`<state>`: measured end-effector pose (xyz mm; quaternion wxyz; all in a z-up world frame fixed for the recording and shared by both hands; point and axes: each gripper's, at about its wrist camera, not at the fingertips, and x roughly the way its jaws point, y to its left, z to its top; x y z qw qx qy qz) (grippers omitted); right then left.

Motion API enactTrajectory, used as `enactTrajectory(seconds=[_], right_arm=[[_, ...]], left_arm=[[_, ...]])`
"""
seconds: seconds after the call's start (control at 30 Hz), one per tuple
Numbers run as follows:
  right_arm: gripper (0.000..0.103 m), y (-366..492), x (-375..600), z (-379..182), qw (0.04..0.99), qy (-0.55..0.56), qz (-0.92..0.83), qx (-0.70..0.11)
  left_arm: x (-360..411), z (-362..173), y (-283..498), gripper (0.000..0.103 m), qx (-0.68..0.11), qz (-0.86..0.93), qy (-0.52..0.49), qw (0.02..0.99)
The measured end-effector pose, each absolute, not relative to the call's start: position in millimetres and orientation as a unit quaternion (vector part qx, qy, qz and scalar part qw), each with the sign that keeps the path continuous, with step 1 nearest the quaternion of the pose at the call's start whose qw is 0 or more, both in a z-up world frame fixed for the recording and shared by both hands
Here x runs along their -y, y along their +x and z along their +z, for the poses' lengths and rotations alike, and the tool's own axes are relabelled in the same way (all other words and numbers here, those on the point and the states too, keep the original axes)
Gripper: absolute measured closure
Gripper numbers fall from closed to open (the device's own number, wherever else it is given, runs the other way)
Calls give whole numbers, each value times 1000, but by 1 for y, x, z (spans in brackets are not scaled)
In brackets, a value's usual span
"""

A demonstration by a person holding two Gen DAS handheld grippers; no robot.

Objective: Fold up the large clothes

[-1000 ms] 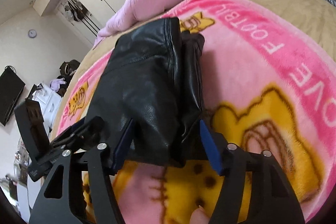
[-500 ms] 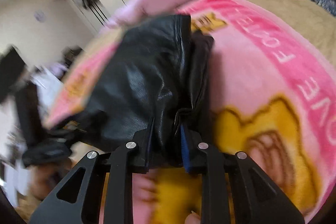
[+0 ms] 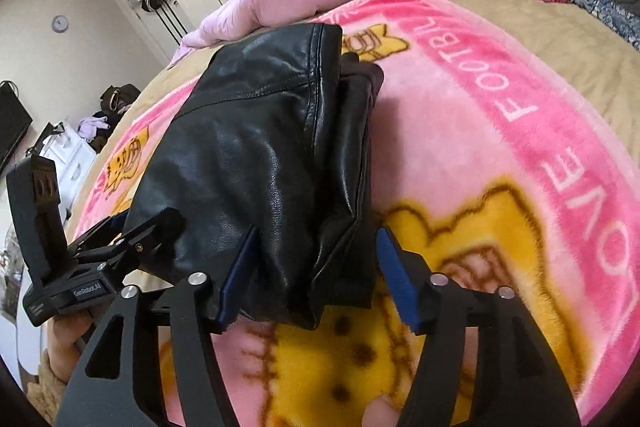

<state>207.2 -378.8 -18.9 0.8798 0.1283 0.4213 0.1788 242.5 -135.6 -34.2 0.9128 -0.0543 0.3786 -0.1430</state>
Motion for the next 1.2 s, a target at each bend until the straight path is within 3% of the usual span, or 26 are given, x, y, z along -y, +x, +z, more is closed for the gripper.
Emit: enactTrajectory(seconds=[0.33, 0.6, 1.1, 1.17, 1.2], right_arm=[[20, 201, 393, -2, 896, 147, 159, -388], [12, 195, 407, 8, 904, 162, 150, -367], [11, 203, 412, 28, 922, 178, 129, -320], [17, 224, 409, 37, 918, 185, 146, -320], [24, 235, 406, 39, 914, 185, 156, -325]], left_arm=[[137, -17, 234, 9, -363, -134, -43, 921], [137, -11, 233, 9, -368, -133, -53, 919], [153, -5, 227, 9, -364, -144, -25, 920], [161, -12, 231, 9, -371, -133, -3, 919], [167, -14, 231, 9, -371, -123, 22, 920]])
